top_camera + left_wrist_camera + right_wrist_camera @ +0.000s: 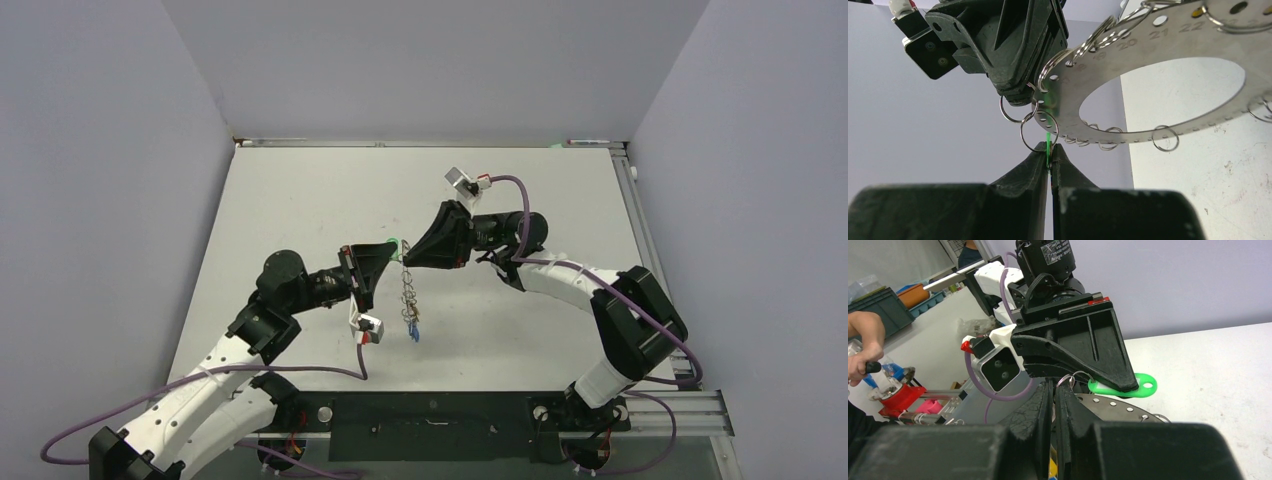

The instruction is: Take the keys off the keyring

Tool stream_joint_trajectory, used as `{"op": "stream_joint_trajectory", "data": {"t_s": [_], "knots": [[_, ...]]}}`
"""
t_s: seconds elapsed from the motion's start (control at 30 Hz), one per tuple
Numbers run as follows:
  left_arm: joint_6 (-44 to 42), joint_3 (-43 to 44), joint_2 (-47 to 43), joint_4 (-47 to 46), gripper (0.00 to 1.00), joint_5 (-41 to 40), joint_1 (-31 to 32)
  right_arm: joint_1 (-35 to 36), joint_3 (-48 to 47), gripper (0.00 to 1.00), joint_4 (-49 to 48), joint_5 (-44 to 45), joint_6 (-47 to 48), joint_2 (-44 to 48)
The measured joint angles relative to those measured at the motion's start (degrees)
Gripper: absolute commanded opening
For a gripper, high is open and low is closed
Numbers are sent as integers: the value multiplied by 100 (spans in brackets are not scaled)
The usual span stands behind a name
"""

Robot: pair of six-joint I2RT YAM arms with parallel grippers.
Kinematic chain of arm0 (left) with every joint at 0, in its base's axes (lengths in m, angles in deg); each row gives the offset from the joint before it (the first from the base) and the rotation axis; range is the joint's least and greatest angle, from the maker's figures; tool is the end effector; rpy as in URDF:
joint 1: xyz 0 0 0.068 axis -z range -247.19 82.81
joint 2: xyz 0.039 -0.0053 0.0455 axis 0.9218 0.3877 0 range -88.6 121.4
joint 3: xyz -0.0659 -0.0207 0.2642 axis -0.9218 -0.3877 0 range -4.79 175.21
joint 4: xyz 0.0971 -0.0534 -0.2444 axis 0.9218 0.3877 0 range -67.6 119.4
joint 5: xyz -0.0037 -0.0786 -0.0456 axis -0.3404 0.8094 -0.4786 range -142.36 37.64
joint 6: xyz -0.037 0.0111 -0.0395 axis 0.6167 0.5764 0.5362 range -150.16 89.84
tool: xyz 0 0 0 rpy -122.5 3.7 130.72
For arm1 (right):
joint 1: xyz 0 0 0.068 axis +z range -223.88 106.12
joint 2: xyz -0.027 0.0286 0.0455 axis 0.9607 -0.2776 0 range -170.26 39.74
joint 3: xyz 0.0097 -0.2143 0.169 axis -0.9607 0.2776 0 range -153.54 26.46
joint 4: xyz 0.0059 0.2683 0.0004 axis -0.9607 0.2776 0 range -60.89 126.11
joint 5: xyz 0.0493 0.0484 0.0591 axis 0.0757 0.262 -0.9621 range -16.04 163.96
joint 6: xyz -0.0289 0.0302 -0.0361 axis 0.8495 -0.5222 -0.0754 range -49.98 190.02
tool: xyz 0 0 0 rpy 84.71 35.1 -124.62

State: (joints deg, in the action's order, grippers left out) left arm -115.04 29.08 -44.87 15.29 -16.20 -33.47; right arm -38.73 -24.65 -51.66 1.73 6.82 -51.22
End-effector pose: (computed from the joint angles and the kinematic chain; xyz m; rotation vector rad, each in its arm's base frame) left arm 0.1475 -0.1251 0.3071 1.5685 0.3739 0.1801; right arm 0.2420 0.2142 0.3180 -1.1679 1.2119 1.9057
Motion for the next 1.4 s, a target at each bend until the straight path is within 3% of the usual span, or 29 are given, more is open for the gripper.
{"op": "stream_joint_trajectory", "data": {"t_s": [0.63,1.4], "knots": [[188,0,109,37,0,-236,284,118,-33,5,-111,-2,-505,-76],[649,299,256,166,0,-470,407,256,-26,5,-188,-136,-455,-76]]}}
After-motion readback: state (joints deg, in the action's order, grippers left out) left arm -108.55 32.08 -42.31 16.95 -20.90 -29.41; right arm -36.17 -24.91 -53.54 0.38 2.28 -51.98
